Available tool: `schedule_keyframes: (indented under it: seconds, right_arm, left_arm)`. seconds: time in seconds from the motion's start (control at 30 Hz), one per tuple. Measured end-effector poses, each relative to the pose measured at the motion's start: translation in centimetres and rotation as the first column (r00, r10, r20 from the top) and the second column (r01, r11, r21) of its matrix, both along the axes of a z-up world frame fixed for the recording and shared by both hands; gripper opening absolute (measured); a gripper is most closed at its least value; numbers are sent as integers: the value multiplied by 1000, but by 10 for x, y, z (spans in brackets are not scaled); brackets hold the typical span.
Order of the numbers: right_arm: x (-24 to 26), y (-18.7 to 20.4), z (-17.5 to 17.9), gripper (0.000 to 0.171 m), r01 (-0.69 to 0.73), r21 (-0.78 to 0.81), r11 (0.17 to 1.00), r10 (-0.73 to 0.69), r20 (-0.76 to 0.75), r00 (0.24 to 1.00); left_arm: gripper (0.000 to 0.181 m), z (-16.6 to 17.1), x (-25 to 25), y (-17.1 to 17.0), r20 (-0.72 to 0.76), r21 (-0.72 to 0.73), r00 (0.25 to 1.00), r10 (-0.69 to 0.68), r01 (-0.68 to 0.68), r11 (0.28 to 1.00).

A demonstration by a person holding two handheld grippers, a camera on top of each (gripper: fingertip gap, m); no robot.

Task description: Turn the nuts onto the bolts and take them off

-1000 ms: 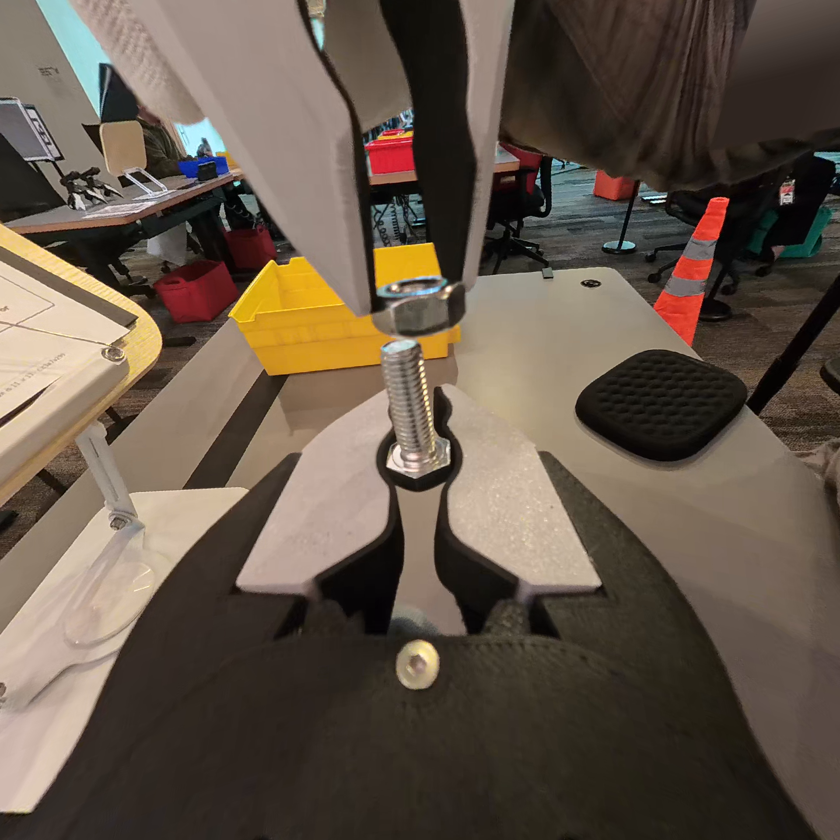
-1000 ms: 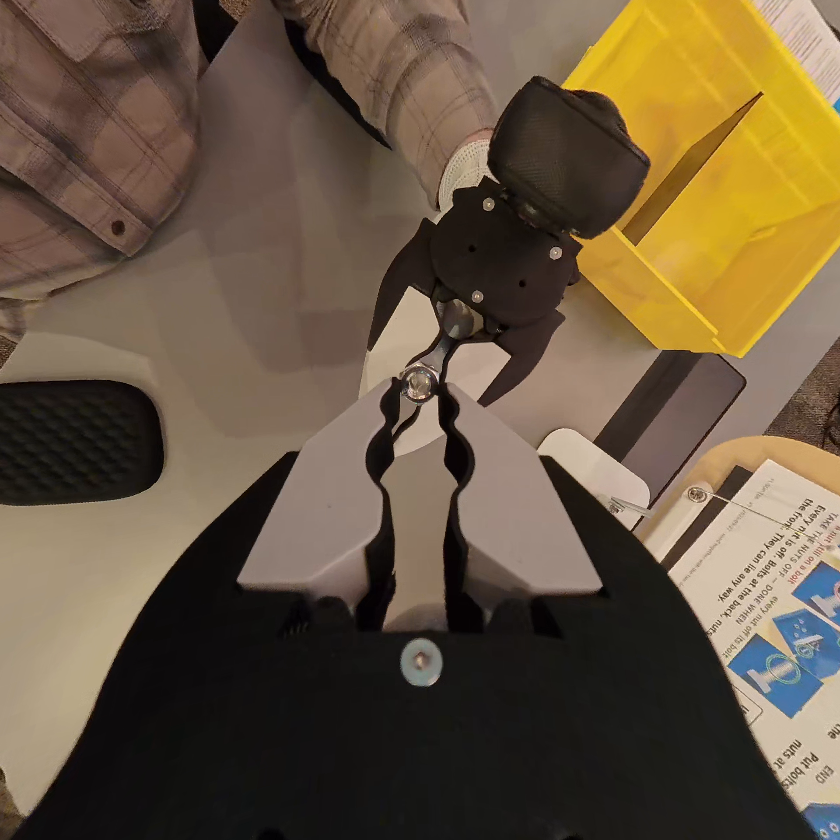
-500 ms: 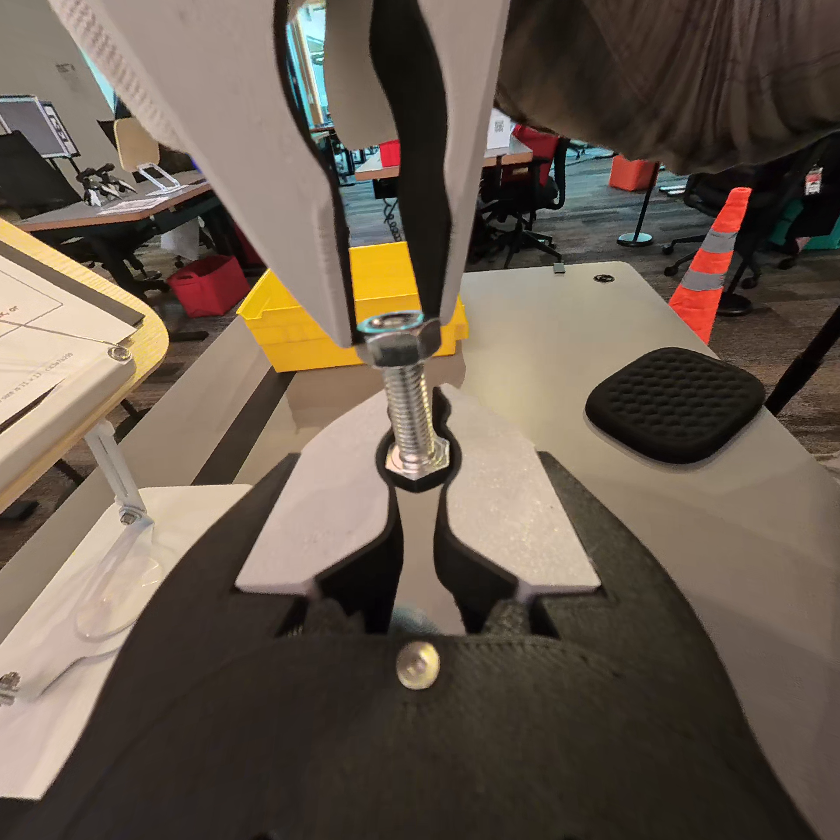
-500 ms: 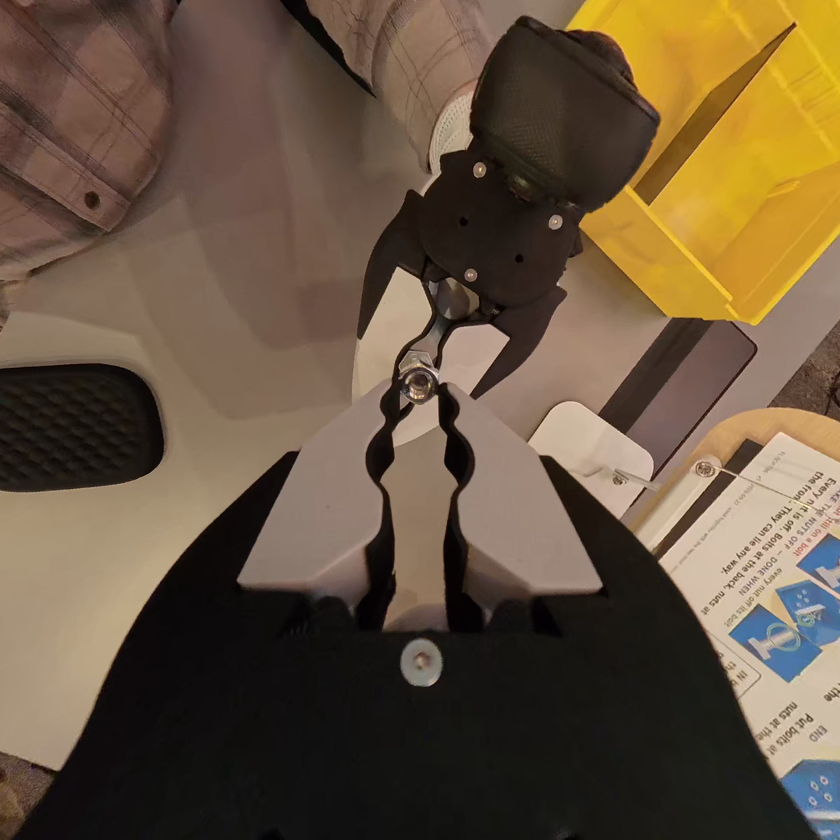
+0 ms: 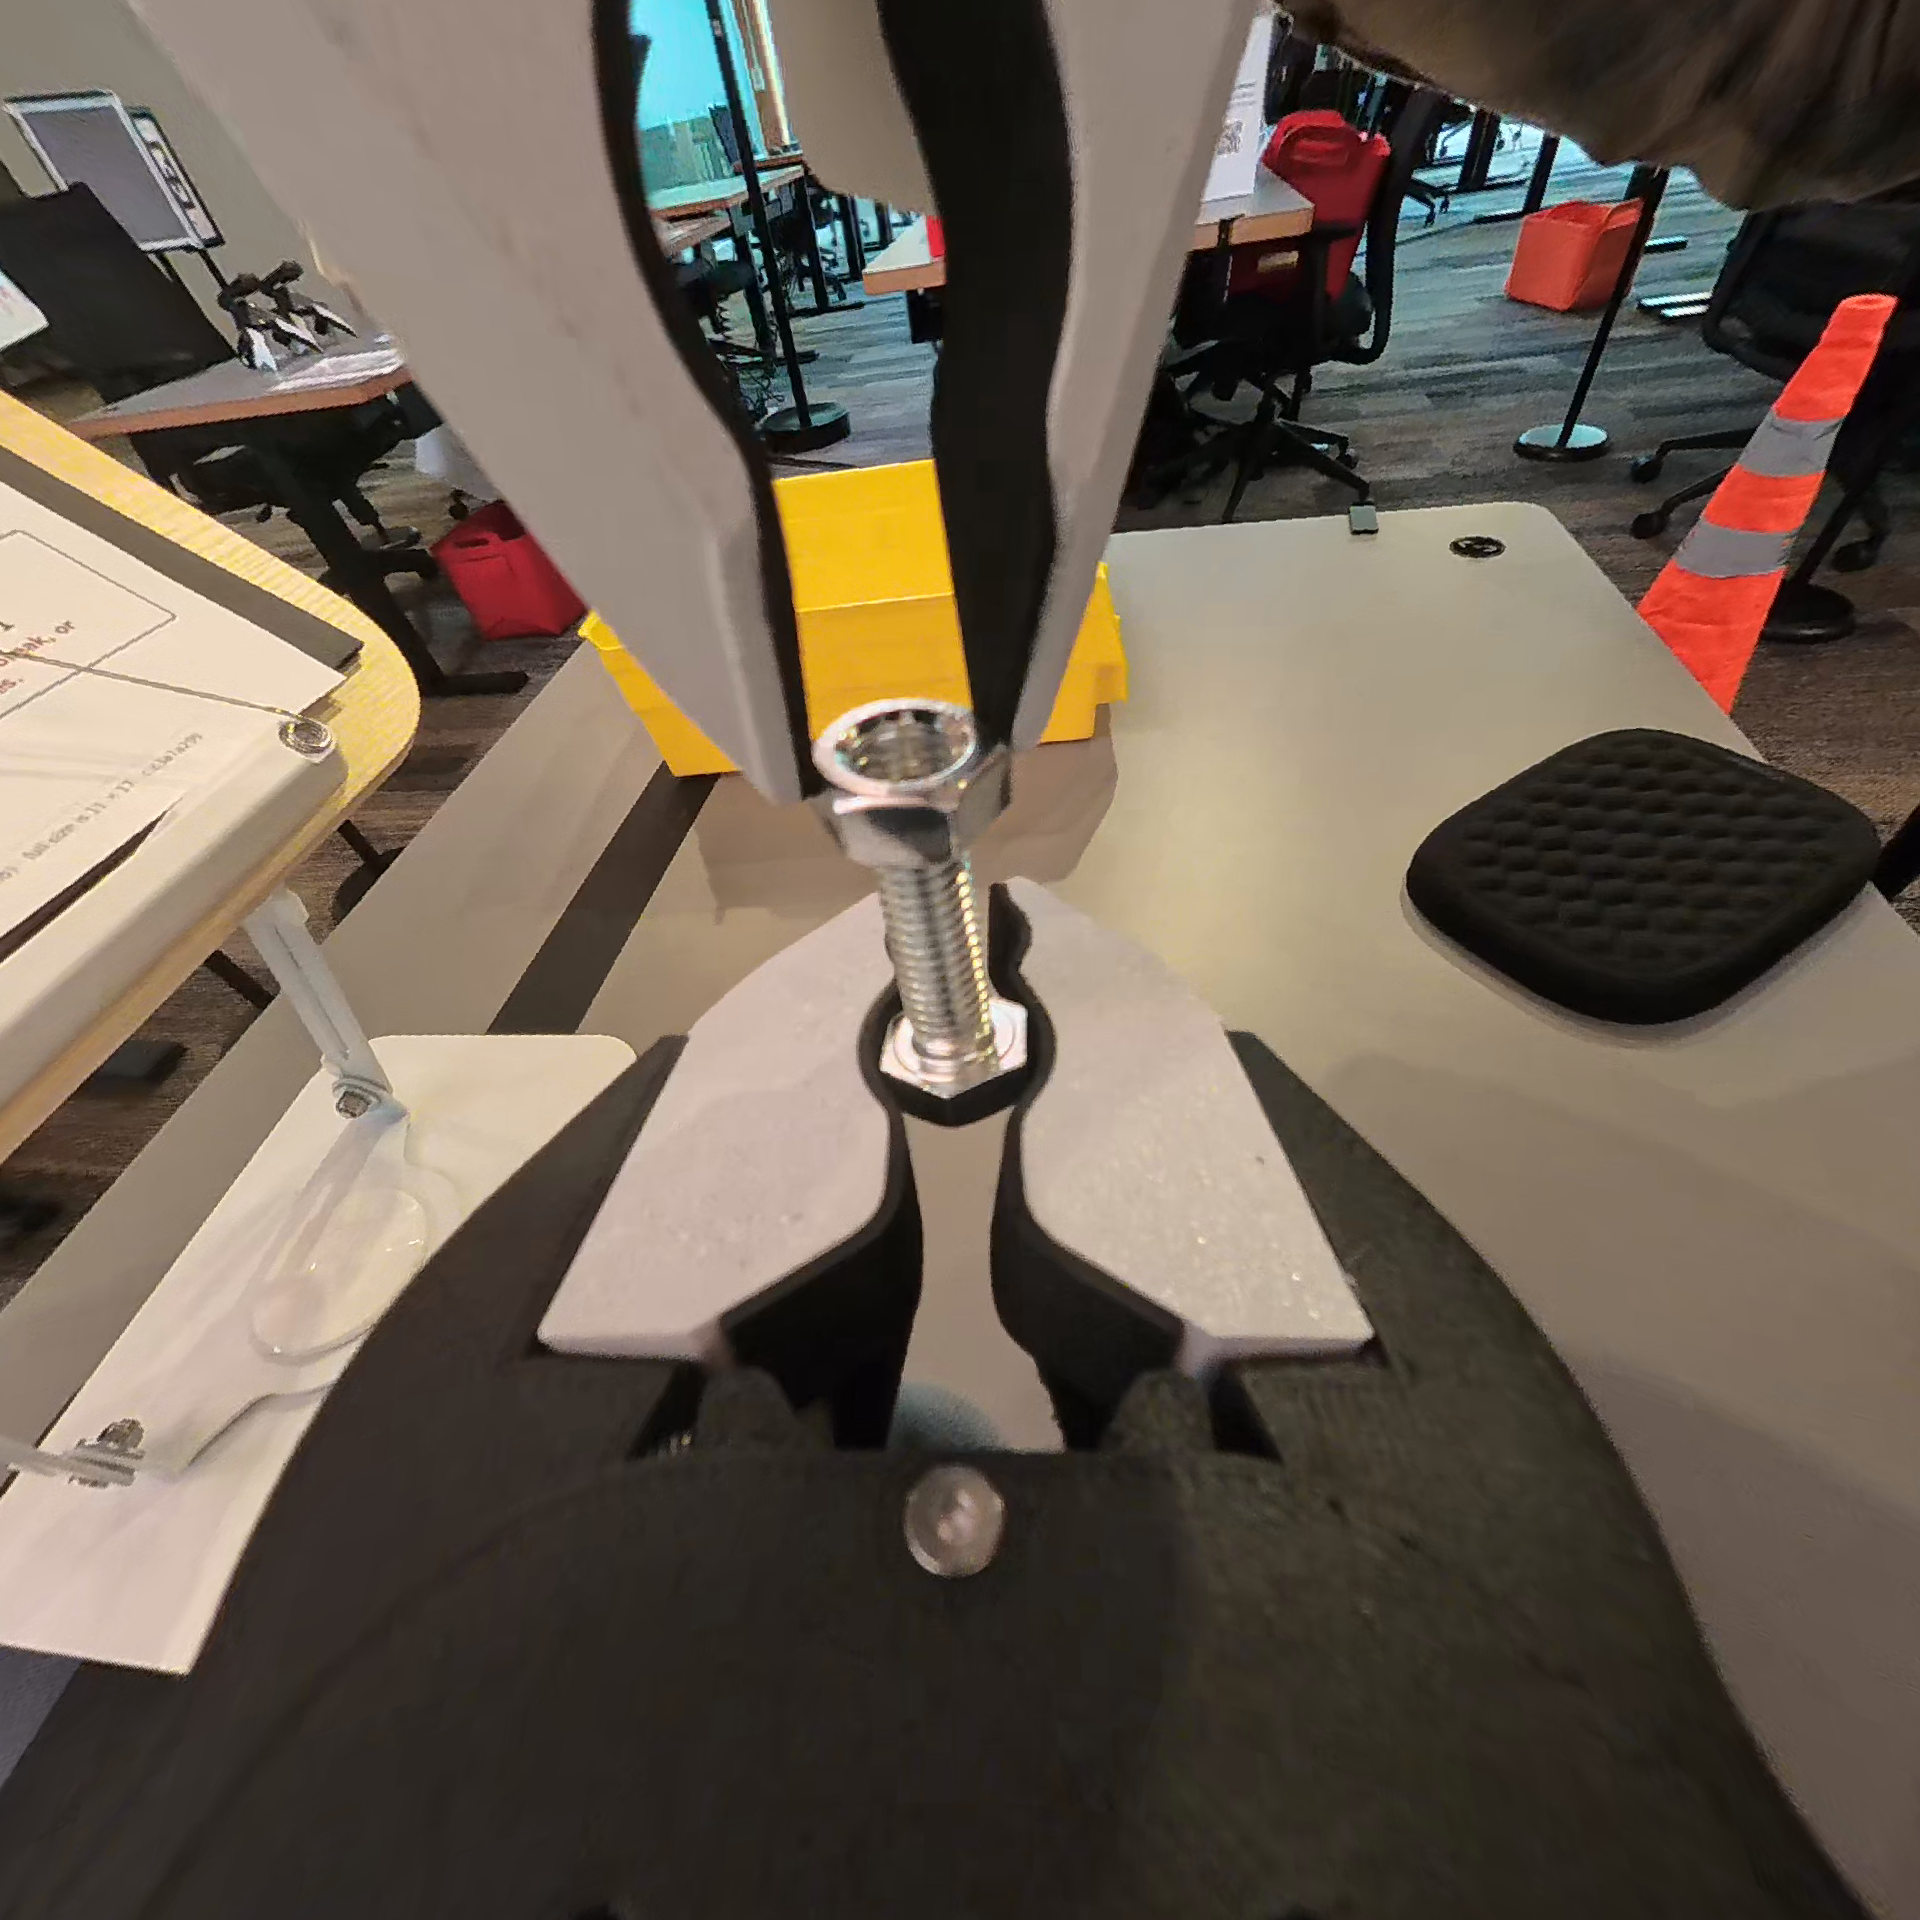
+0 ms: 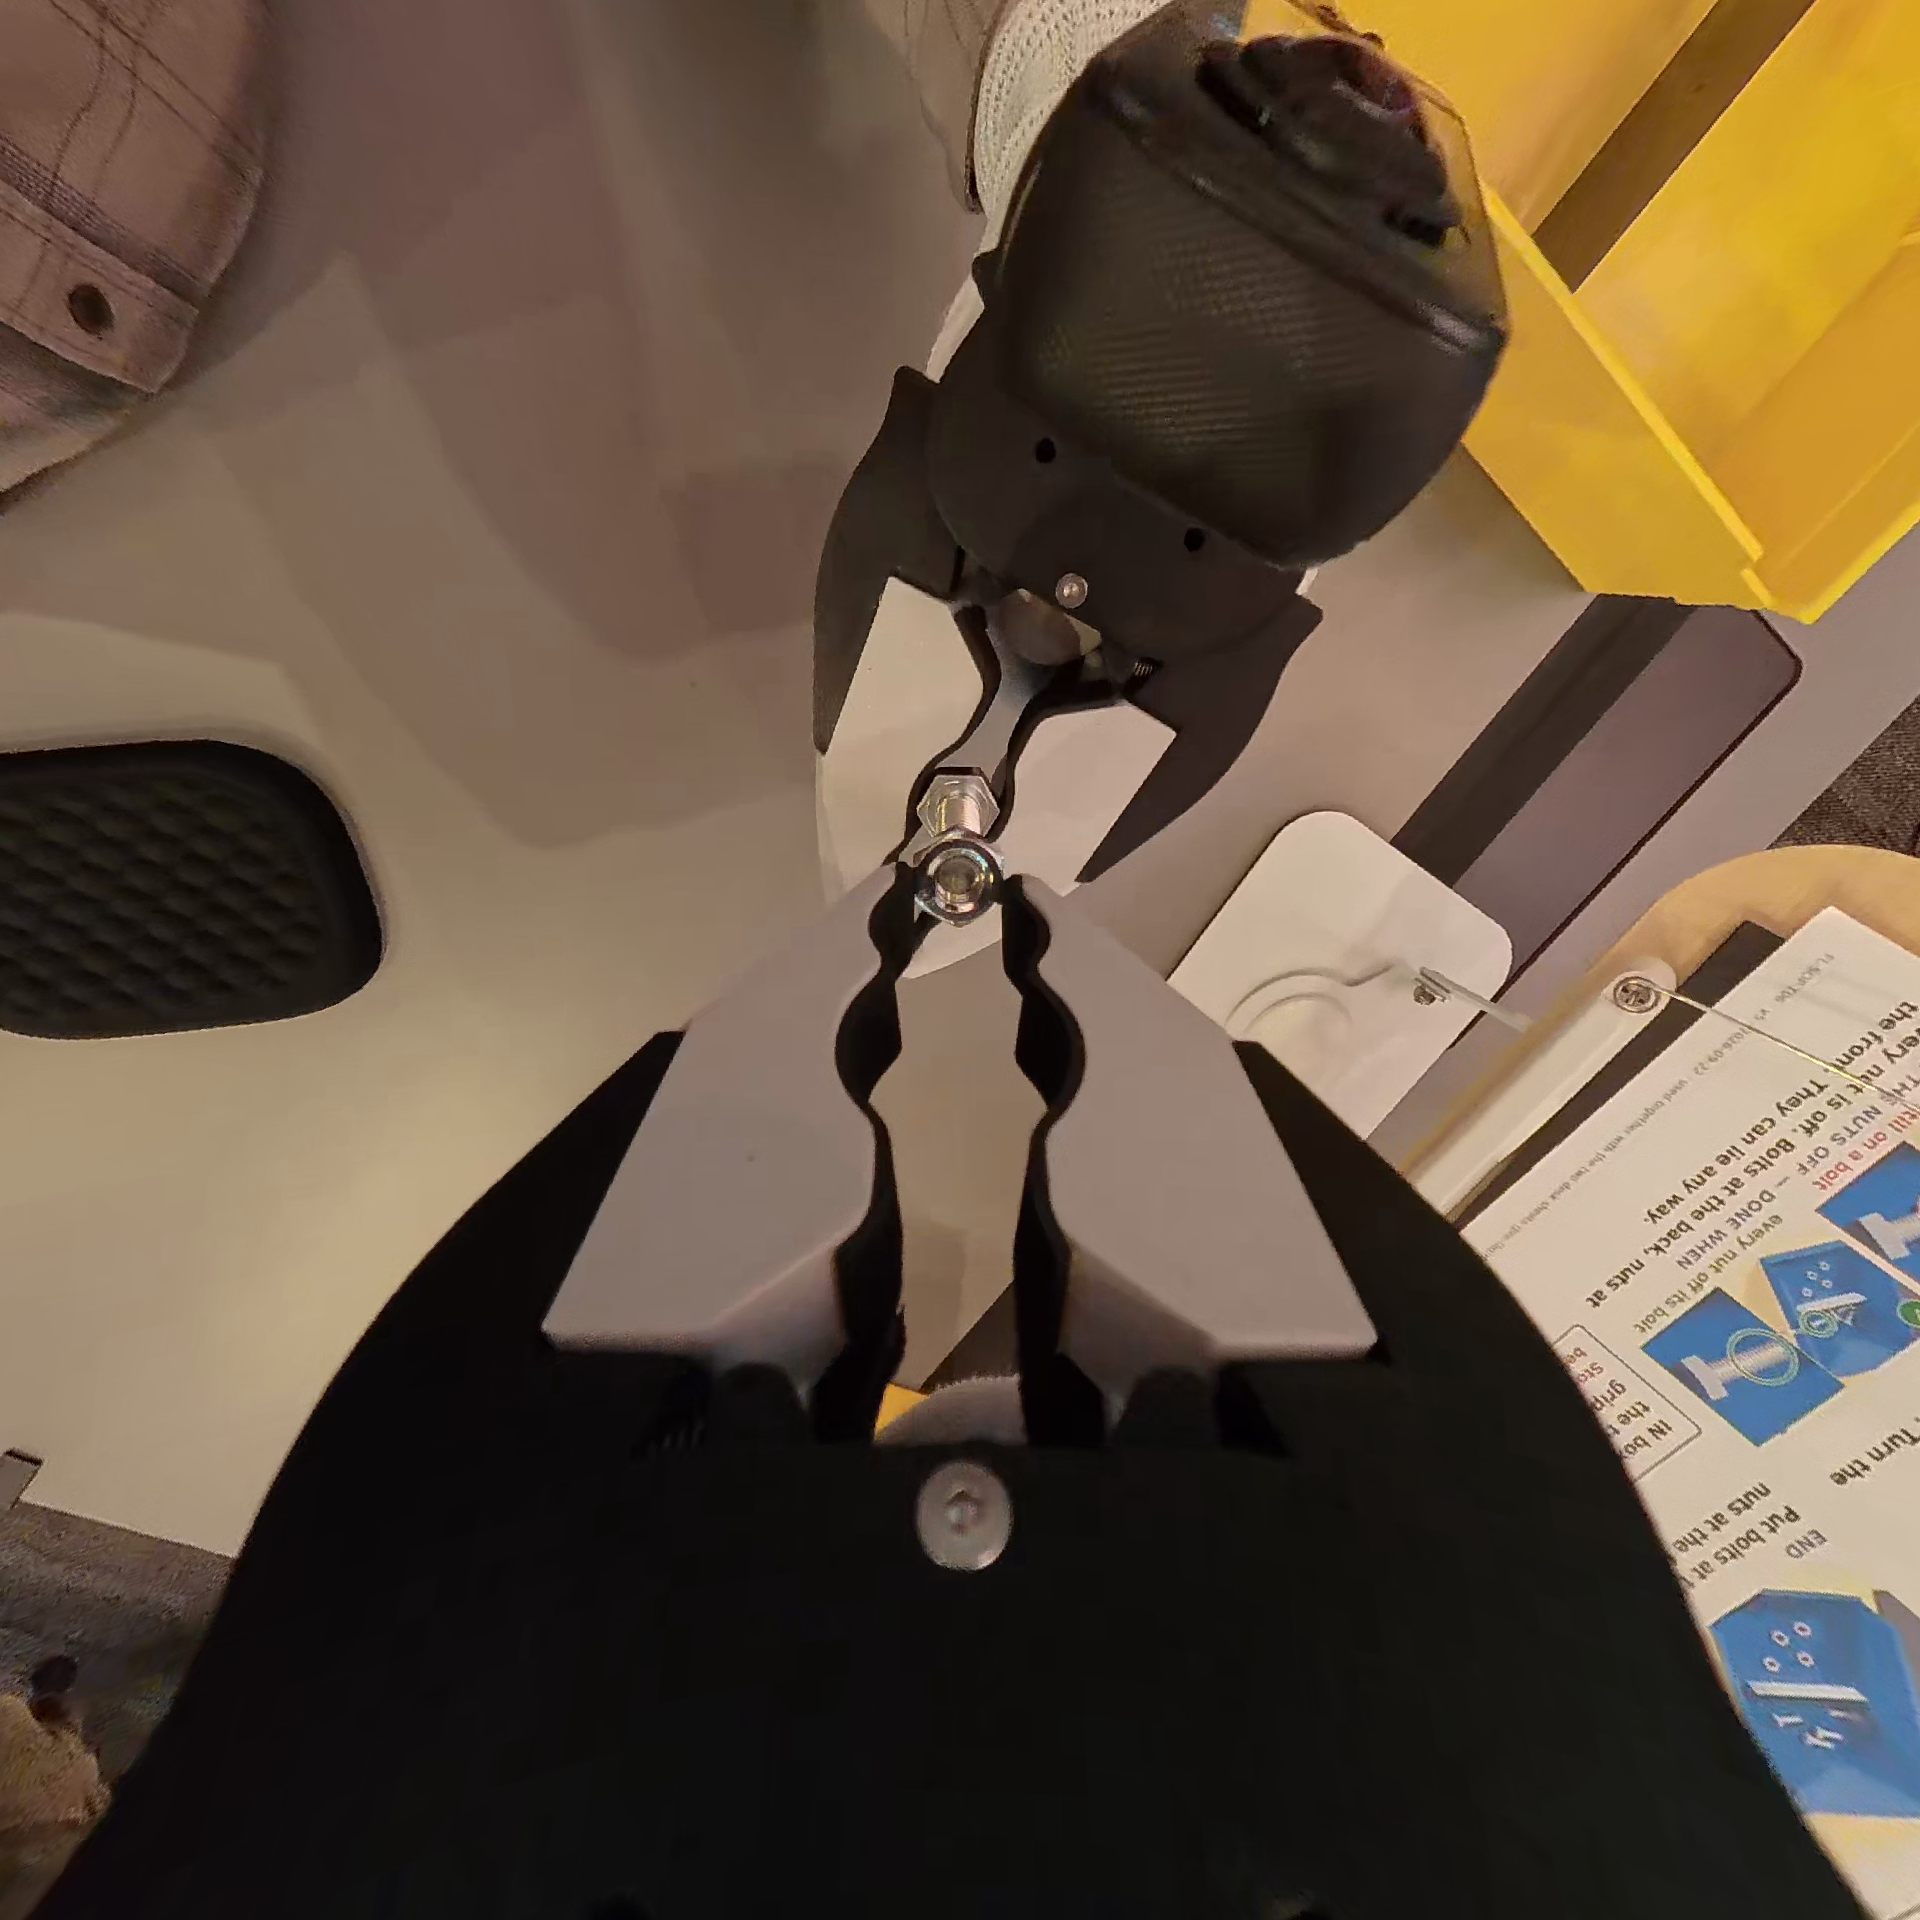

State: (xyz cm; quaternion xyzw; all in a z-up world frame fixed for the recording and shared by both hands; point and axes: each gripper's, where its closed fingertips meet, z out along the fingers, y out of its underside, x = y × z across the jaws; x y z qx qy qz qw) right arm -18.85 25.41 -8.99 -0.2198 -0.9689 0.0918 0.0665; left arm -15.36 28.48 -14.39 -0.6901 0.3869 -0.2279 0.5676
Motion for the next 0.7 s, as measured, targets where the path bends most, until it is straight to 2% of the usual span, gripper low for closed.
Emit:
schedule_keyframes:
  seconds: [0.23,0.5,0.7]
  right_arm:
    - [0,5,-1,14,62,14,998,-62,1,998]
    - [-3,8,3,15,157,-67,985,-160,-44,986]
    - [-2,15,0,14,245,-44,969,-247,-46,968]
  left_arm:
    - [11,-1,-2,7,-3,4,999,50,-50,999]
    - [11,5,-3,14,39,39,994,106,-108,993]
    - [11,2,-8,23,15,50,983,184,-184,982]
